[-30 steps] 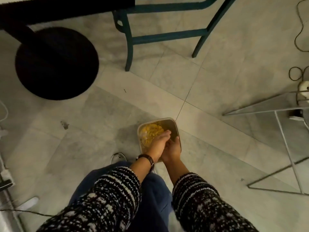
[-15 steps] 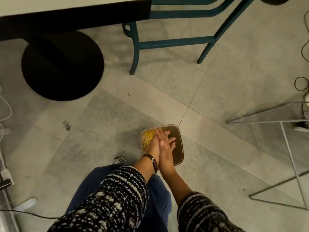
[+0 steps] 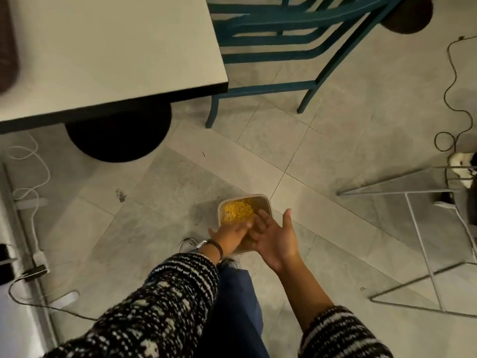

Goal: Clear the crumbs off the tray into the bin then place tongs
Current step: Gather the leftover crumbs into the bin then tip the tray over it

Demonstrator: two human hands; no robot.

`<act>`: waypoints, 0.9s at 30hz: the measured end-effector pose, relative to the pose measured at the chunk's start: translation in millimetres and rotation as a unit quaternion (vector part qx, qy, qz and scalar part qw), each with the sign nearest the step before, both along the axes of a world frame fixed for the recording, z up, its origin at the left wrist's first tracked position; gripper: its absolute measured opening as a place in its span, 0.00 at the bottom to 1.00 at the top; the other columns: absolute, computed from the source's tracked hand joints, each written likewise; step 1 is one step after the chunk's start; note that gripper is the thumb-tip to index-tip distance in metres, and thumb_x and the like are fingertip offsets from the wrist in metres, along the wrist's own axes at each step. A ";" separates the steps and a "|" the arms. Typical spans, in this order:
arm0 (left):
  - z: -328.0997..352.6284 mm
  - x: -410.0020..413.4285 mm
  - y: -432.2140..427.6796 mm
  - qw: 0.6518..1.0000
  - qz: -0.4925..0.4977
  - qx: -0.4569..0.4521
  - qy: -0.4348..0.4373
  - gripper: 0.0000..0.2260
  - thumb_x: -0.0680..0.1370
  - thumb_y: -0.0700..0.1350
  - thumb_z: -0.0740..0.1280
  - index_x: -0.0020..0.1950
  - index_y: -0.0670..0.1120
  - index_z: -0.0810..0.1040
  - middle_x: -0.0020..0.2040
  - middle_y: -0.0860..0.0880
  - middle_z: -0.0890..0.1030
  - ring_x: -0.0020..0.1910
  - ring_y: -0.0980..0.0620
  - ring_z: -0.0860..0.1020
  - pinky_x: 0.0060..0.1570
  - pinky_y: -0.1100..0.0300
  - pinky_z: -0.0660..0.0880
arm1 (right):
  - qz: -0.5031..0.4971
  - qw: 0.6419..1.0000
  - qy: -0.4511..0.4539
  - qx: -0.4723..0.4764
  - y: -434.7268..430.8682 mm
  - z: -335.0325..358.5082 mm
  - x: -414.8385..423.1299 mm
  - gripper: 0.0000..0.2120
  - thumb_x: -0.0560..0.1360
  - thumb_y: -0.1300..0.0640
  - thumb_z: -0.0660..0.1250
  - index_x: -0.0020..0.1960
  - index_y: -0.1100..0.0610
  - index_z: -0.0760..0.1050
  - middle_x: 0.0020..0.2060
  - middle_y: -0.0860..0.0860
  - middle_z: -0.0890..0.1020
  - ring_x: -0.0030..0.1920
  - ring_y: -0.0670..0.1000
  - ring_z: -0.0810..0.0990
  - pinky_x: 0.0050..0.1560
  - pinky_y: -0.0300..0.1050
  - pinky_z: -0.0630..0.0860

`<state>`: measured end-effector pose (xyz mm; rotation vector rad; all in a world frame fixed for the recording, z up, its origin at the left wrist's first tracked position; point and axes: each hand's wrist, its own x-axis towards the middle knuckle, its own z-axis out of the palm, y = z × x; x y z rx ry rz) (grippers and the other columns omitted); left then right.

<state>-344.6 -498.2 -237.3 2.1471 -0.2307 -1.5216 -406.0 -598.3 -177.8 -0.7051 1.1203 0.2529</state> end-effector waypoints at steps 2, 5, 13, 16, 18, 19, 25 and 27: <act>32.2 5.0 5.4 0.999 0.040 -0.003 0.010 0.16 0.79 0.54 0.54 0.63 0.52 0.73 0.66 0.47 0.74 0.67 0.45 0.68 0.71 0.43 0.50 | 0.028 0.999 -0.018 -0.016 -0.3 39.3 -7.3 0.36 0.76 0.32 0.41 0.75 0.53 0.58 0.75 0.52 0.61 0.74 0.58 0.58 0.73 0.63 0.50; 104.0 7.1 9.0 0.992 0.108 -0.052 0.043 0.15 0.80 0.47 0.56 0.64 0.48 0.73 0.58 0.49 0.74 0.62 0.47 0.72 0.61 0.60 0.64 | 0.097 0.991 -0.015 -0.091 3.7 100.3 -19.9 0.32 0.77 0.36 0.46 0.73 0.53 0.63 0.72 0.51 0.67 0.72 0.56 0.65 0.71 0.60 0.56; 250.7 5.6 50.2 0.969 0.196 -0.146 0.016 0.11 0.79 0.45 0.59 0.59 0.49 0.76 0.59 0.45 0.78 0.57 0.48 0.77 0.56 0.59 0.75 | 0.198 0.949 -0.020 -0.246 28.3 216.5 -25.4 0.09 0.80 0.54 0.59 0.49 0.55 0.77 0.46 0.54 0.83 0.46 0.52 0.81 0.44 0.42 0.76; 289.0 16.3 85.2 0.951 0.245 -0.189 -0.011 0.12 0.79 0.40 0.57 0.60 0.44 0.75 0.52 0.48 0.79 0.48 0.54 0.78 0.42 0.73 0.74 | 0.226 0.938 -0.045 -0.260 46.7 241.0 -9.3 0.11 0.80 0.57 0.58 0.54 0.61 0.77 0.48 0.57 0.83 0.44 0.51 0.81 0.43 0.40 0.76; 306.1 27.0 108.9 0.944 0.260 -0.201 -0.034 0.12 0.80 0.40 0.56 0.60 0.44 0.74 0.49 0.50 0.78 0.45 0.57 0.77 0.41 0.74 0.73 | 0.249 0.927 -0.074 -0.269 60.8 250.6 7.0 0.12 0.80 0.58 0.58 0.57 0.63 0.76 0.46 0.56 0.82 0.44 0.49 0.80 0.45 0.38 0.76; 312.1 33.8 122.3 0.938 0.274 -0.207 -0.047 0.12 0.80 0.40 0.56 0.60 0.43 0.74 0.48 0.50 0.78 0.44 0.58 0.76 0.41 0.74 0.73 | 0.262 0.922 -0.091 -0.268 69.6 256.3 17.0 0.12 0.80 0.59 0.58 0.57 0.63 0.75 0.45 0.56 0.81 0.44 0.48 0.80 0.44 0.36 0.76; 330.2 90.1 201.2 0.892 0.377 -0.230 -0.095 0.10 0.79 0.39 0.57 0.57 0.44 0.75 0.46 0.52 0.79 0.42 0.57 0.77 0.35 0.75 0.72 | 0.334 0.879 -0.168 -0.297 133.0 277.2 97.5 0.11 0.80 0.62 0.57 0.58 0.65 0.74 0.48 0.61 0.80 0.41 0.50 0.79 0.33 0.28 0.74; 336.4 121.6 233.8 0.887 0.383 -0.234 -0.108 0.10 0.79 0.39 0.57 0.56 0.45 0.75 0.46 0.52 0.79 0.42 0.57 0.77 0.35 0.75 0.72 | 0.340 0.867 -0.175 -0.318 159.9 281.7 135.4 0.10 0.80 0.62 0.58 0.57 0.64 0.75 0.46 0.61 0.81 0.39 0.49 0.79 0.32 0.27 0.73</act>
